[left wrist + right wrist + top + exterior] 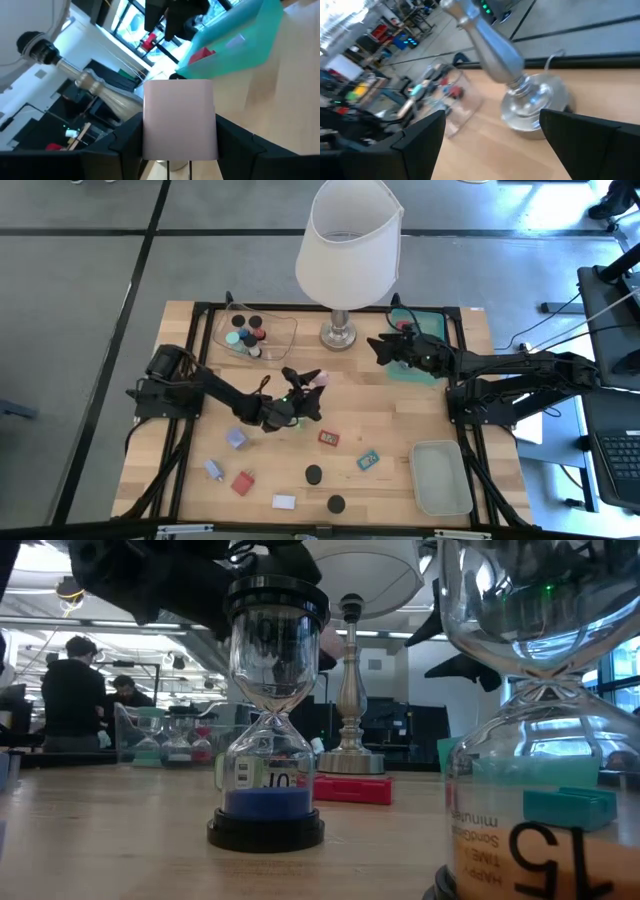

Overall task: Pick & Place Office items
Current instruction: Put the pink charger adapter into the green bin, then put the top purple charger adapter into the green bin

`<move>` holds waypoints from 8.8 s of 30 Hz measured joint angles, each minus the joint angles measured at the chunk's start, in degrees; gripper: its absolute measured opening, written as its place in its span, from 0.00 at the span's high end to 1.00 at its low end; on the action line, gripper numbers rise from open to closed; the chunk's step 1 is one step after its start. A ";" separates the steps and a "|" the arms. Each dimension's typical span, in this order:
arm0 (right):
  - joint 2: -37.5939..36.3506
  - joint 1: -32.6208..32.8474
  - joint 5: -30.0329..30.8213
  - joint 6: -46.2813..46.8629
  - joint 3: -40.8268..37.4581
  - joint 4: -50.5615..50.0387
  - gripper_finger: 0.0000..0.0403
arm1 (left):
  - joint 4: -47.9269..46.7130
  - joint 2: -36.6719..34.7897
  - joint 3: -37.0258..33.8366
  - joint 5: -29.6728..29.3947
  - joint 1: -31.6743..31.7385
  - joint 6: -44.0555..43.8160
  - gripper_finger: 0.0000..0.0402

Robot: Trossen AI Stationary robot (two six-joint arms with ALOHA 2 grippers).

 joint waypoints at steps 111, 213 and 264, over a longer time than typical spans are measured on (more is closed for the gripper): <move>6.93 4.64 19.53 6.85 22.47 -64.96 0.70 | -7.84 -4.46 1.99 -9.60 -6.07 -16.71 0.29; 31.08 15.94 21.43 -8.49 40.41 -70.03 0.51 | -92.85 -31.90 1.99 66.83 -16.78 -48.53 0.31; 31.10 15.91 21.27 -9.38 40.40 -62.45 0.51 | -102.09 -19.74 -3.70 51.96 -26.24 -43.06 0.36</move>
